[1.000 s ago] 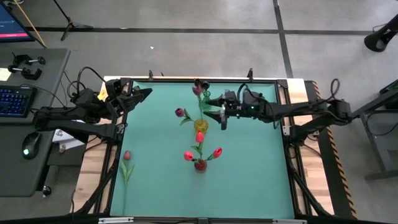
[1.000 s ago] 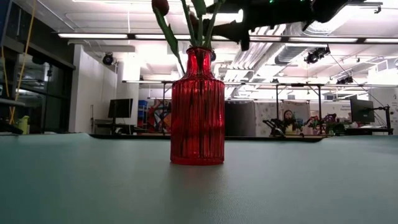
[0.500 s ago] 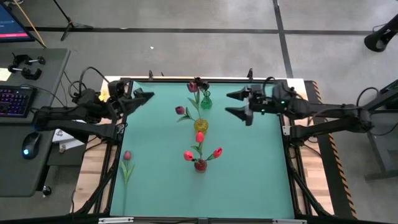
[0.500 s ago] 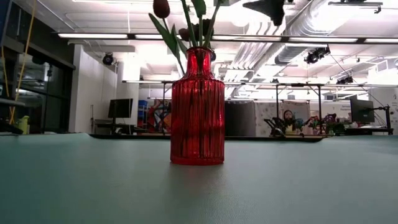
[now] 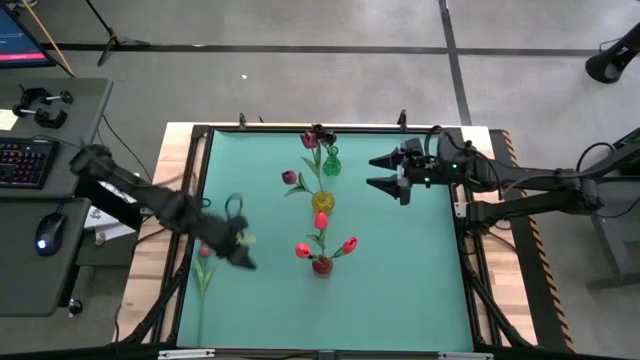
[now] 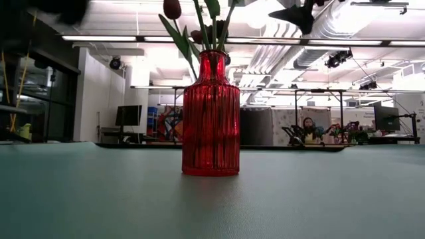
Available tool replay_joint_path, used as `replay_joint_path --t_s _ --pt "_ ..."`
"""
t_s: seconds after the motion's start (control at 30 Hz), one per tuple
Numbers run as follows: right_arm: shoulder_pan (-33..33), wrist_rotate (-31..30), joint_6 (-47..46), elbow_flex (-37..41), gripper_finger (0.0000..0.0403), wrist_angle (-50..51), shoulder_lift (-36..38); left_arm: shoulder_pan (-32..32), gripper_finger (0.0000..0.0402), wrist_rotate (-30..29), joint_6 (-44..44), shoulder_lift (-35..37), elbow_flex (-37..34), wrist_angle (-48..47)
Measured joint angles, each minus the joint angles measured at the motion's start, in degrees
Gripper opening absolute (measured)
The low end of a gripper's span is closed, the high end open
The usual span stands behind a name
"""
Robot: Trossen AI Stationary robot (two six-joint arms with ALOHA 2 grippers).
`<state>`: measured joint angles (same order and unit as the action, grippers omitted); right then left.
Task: Sort flowers into vase by color
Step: Put the red flower into the yellow flower vase
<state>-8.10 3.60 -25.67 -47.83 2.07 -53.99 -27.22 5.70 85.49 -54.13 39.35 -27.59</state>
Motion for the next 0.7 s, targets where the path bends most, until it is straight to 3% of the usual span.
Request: replay_joint_path --t_s 0.17,0.33,0.47,0.7 --pt "0.0 -0.06 0.02 0.0 0.0359 2.41 -0.47 -14.48 0.0285 0.08 23.8 -6.43 0.0 -13.98" --pt "0.0 -0.07 0.09 0.0 0.0359 2.76 -1.46 -24.18 0.0284 0.67 42.77 -14.3 0.0 -15.91" --pt "0.0 -0.09 0.13 0.0 0.0359 2.9 -2.35 -27.21 0.0284 2.83 49.6 -20.22 0.0 -16.43" --pt "0.0 -0.09 0.09 0.0 0.0359 2.93 -3.42 -26.37 0.0284 2.79 50.38 -28.16 0.0 -17.84"
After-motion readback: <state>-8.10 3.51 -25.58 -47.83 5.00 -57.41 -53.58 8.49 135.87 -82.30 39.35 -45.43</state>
